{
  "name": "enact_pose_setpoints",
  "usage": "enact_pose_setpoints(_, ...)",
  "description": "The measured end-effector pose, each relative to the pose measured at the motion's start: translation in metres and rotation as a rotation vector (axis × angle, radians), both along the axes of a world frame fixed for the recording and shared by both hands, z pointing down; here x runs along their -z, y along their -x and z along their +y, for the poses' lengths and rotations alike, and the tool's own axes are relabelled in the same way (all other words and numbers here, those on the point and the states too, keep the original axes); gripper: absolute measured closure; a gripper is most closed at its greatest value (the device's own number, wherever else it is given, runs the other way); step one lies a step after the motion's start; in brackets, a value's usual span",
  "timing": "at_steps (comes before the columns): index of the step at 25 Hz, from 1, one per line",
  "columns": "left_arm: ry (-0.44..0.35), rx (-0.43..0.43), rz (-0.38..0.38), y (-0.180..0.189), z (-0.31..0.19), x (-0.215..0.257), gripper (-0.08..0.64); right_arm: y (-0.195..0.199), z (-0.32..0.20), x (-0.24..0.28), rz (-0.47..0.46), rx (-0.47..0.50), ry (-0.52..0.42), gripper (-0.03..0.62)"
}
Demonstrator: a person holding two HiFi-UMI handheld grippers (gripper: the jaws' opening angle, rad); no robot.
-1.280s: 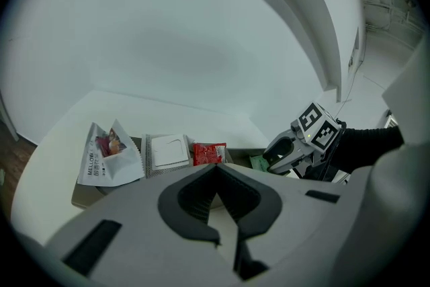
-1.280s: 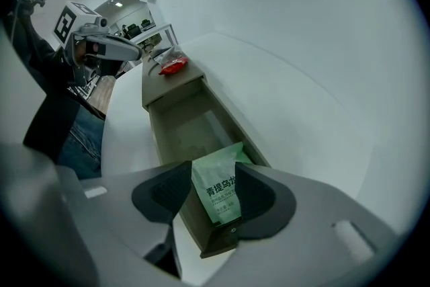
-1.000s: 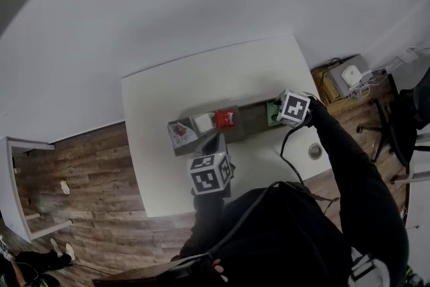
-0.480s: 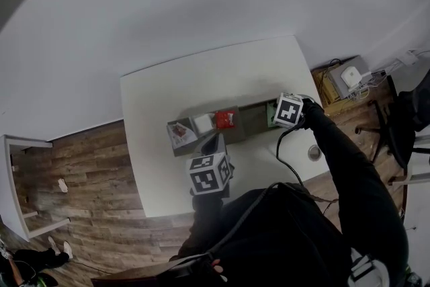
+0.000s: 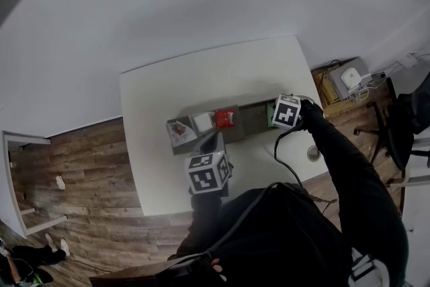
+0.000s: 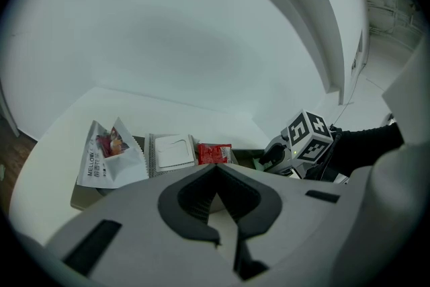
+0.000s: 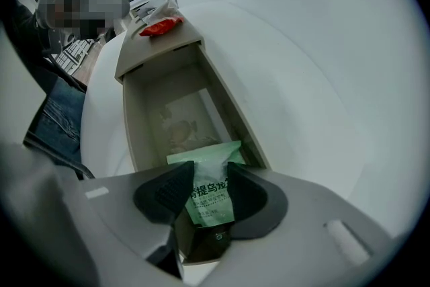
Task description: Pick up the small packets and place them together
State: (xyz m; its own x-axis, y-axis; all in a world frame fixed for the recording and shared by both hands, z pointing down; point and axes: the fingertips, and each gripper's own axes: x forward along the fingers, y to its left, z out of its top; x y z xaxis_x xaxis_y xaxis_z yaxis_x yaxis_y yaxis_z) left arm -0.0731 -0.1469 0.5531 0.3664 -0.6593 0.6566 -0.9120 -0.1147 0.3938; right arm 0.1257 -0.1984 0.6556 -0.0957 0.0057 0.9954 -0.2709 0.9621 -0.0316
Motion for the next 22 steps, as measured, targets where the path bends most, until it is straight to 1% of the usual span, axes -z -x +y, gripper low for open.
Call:
enact_pose_setpoints(9,0.001,0.004,-0.002,0.001,0.000,0.001,0.560,-0.002,0.005,0.004,-0.009,0.006,-0.014,0.493)
enact_pose_setpoints(11,0.001,0.008,-0.002,0.002,-0.001,0.000,0.560,-0.002,0.004,0.006,-0.016,0.001,-0.014,0.522)
enact_pose_setpoints(16,0.001,0.020,-0.002,0.006,-0.001,0.000,0.560,-0.003,0.002,0.010,-0.039,-0.020,-0.019,0.547)
enact_pose_setpoints(18,0.001,0.021,-0.002,0.007,-0.001,0.000,0.560,-0.004,0.000,0.012,-0.042,-0.021,-0.029,0.568)
enact_pose_setpoints(22,-0.002,0.023,-0.002,0.007,0.001,0.001,0.560,-0.007,-0.003,0.018,-0.043,-0.027,-0.050,0.571)
